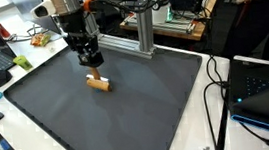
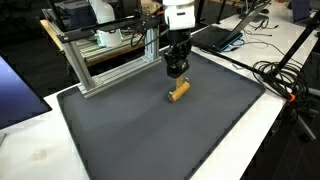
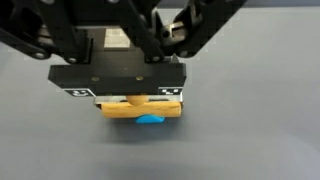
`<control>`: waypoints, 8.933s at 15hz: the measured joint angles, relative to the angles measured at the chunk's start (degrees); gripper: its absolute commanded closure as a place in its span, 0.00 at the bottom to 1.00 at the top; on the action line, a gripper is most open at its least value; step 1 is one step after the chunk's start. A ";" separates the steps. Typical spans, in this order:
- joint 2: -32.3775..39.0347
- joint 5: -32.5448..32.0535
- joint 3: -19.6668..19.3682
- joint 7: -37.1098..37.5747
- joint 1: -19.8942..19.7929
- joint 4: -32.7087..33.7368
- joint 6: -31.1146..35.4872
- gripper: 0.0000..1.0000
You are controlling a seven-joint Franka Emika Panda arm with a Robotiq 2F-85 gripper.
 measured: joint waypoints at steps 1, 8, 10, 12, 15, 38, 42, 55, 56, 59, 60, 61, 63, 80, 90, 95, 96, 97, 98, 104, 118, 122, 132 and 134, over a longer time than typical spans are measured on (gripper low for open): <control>0.00 0.49 0.12 -0.61 -0.20 0.00 -0.08 0.78; 0.00 0.92 0.93 -1.91 -0.27 0.00 -0.26 0.78; -0.03 0.92 1.27 -1.91 -0.16 0.00 -0.47 0.78; -0.23 0.83 1.30 -1.24 0.24 -0.01 -1.10 0.78; -0.91 0.69 1.30 -0.12 0.92 -0.06 -2.17 0.78; -12.56 -1.60 3.74 -38.90 2.44 -4.06 -6.20 0.53; -12.26 -1.60 3.69 -38.85 2.44 -4.06 -6.19 0.78; -4.01 -2.92 3.57 -55.98 1.91 0.16 -6.23 0.78; -3.25 -2.93 3.55 -56.65 1.83 0.86 -6.46 0.78; -1.54 -3.36 3.35 -57.61 1.56 2.70 -7.25 0.78; -1.04 -3.44 3.27 -57.88 1.43 3.22 -7.50 0.78; -0.56 -3.60 3.15 -58.05 1.32 3.63 -7.67 0.78; 0.17 -3.65 2.97 -58.31 1.07 4.11 -7.71 0.78; 1.45 -4.88 2.75 -58.34 0.71 4.11 -7.82 0.78; 1.44 -7.27 2.65 -58.05 0.79 3.87 -7.81 0.78; 1.36 -9.45 2.65 -57.37 1.13 3.69 -7.81 0.78; 1.33 -9.89 2.65 -57.23 1.20 3.64 -7.81 0.78; 1.31 -10.33 2.65 -57.08 1.28 3.60 -7.80 0.78; 1.30 -10.81 2.65 -56.91 1.36 3.56 -7.79 0.78; 1.29 -13.48 2.64 -55.66 2.07 3.41 -7.74 0.78; 2.04 -13.95 4.26 -55.49 5.00 2.95 -4.87 0.78; 1.88 -13.94 3.98 -55.04 4.85 2.73 -4.79 0.78; 1.70 -13.93 3.51 -53.58 4.43 2.53 -4.68 0.78; 1.68 -13.93 3.43 -53.44 4.38 2.51 -4.67 0.78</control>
